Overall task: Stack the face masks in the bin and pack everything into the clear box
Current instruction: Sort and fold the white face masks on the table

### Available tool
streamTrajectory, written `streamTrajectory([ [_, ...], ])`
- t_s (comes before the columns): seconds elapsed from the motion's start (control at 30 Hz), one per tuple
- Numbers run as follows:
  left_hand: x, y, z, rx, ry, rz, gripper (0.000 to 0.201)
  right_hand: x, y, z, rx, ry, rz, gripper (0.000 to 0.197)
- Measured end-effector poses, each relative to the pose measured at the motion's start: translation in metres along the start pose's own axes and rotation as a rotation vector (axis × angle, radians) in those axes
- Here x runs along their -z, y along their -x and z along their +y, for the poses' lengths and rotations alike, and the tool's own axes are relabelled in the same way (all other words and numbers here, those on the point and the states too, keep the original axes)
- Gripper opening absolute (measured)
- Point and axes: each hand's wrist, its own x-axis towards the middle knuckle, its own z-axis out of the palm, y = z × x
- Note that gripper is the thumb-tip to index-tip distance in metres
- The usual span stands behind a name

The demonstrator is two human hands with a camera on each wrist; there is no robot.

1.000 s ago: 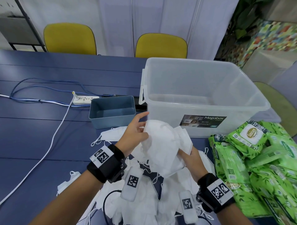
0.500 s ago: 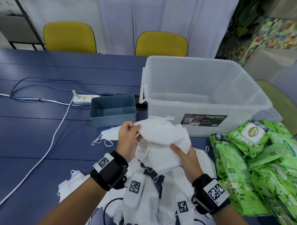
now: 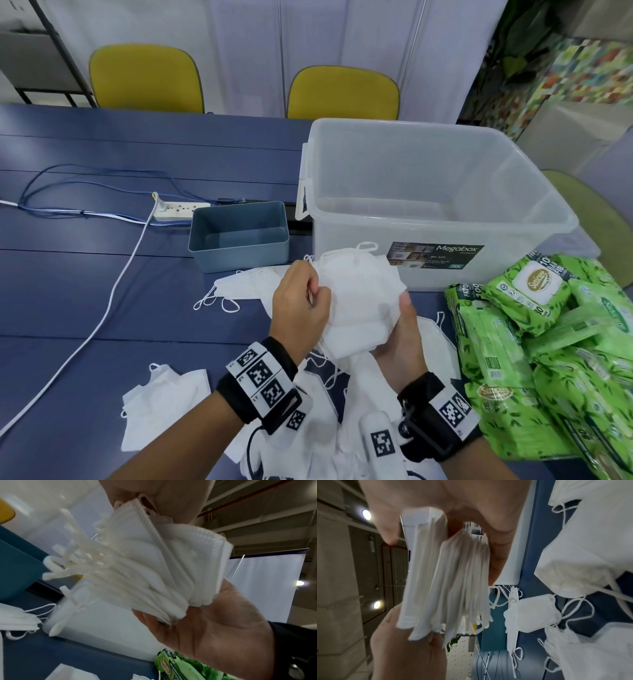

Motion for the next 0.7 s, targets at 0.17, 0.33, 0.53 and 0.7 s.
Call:
streamTrajectory([
  [0.17,0.0,0.007,-0.001,-0.155,-0.088,-0.051,0.019,-0.005,0.0,-0.005,0.1,0.161,0.072,0.057],
  [0.33,0.016,0.022,-0.016,-0.09,-0.089,-0.177,0.021,0.008,-0.003,-0.009,0.14,0.194,0.147,0.04],
  [0.53,0.022,0.021,-0.029,0.522,0.135,-0.314,0.089,0.01,-0.001,-0.008,0.183,0.147,0.109,0.056],
  [0.7,0.01,0.027,-0.035,0.65,0.434,-0.467,0.113,0.011,-0.005,0.002,0.144,0.027,-0.07,0.118],
])
